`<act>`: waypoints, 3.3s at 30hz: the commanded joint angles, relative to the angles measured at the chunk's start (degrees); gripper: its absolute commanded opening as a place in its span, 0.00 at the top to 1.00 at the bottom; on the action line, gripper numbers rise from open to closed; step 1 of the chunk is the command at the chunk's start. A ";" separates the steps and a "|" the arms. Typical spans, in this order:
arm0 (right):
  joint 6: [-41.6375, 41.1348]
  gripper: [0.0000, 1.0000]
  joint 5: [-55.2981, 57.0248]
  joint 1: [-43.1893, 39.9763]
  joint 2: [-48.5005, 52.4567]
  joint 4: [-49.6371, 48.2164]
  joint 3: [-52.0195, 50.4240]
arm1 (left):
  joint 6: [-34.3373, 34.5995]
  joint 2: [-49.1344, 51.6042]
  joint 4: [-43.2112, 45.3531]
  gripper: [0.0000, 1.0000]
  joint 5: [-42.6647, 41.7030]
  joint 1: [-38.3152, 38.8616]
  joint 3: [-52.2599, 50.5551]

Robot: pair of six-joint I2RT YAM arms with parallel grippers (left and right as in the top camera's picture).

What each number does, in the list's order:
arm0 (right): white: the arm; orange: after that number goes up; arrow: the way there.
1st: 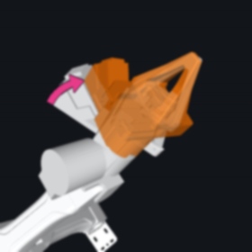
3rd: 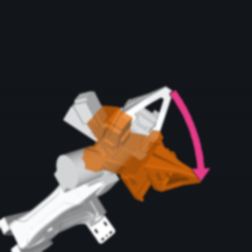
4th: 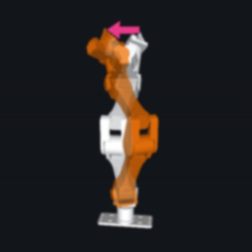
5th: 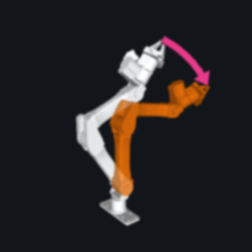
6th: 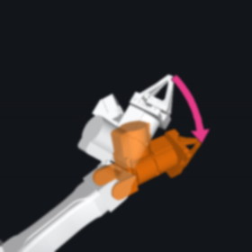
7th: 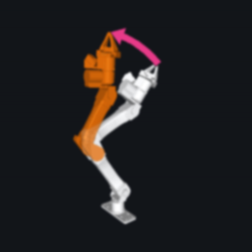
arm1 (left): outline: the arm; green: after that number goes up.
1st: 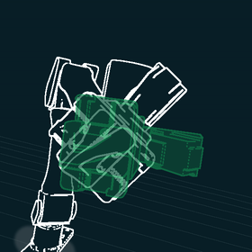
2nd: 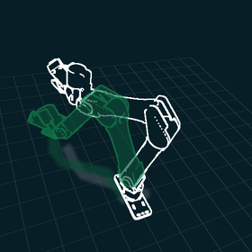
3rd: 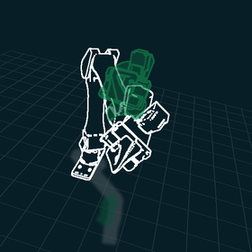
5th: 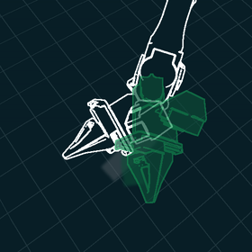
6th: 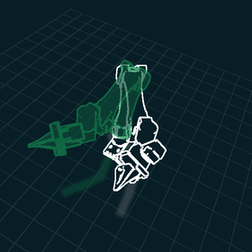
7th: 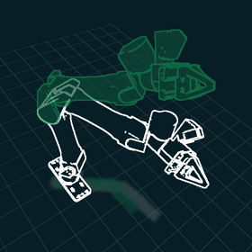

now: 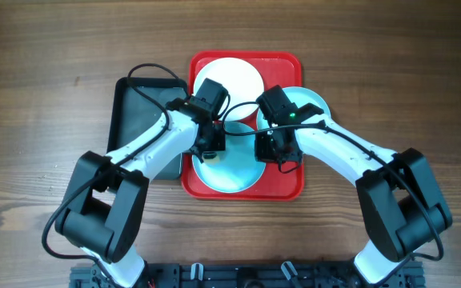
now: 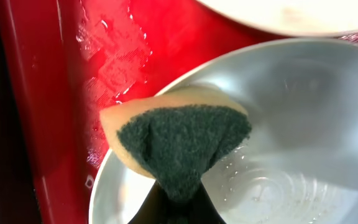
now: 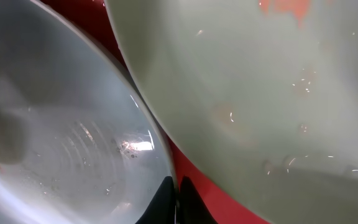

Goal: Clean dirty plates on tray and stack at the side
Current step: 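Scrub the lower blue plate with the sponge while the right gripper holds the plate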

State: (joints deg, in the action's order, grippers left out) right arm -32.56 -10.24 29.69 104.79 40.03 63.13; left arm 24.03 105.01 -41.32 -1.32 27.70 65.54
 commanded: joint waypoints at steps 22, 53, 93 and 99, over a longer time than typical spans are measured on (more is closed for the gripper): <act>-0.57 0.96 -0.11 -0.31 0.85 -0.20 -0.20 | -1.33 9.07 0.79 0.96 -8.81 0.20 -1.49; -0.44 0.96 -0.83 -0.28 0.85 -0.35 -0.20 | -0.83 10.40 -2.14 0.96 -13.27 2.93 -1.68; -0.46 0.95 -1.86 -0.28 0.85 -1.49 -0.20 | 0.42 10.40 0.44 0.96 -26.21 4.61 -1.68; -0.46 0.96 -1.86 -0.28 0.85 -1.51 -0.20 | 0.44 10.40 1.55 0.96 -27.32 6.36 -1.68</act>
State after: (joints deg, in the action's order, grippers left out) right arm -32.56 -9.52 28.91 104.79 40.40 63.02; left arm 23.64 111.61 -39.46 -27.77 31.33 66.52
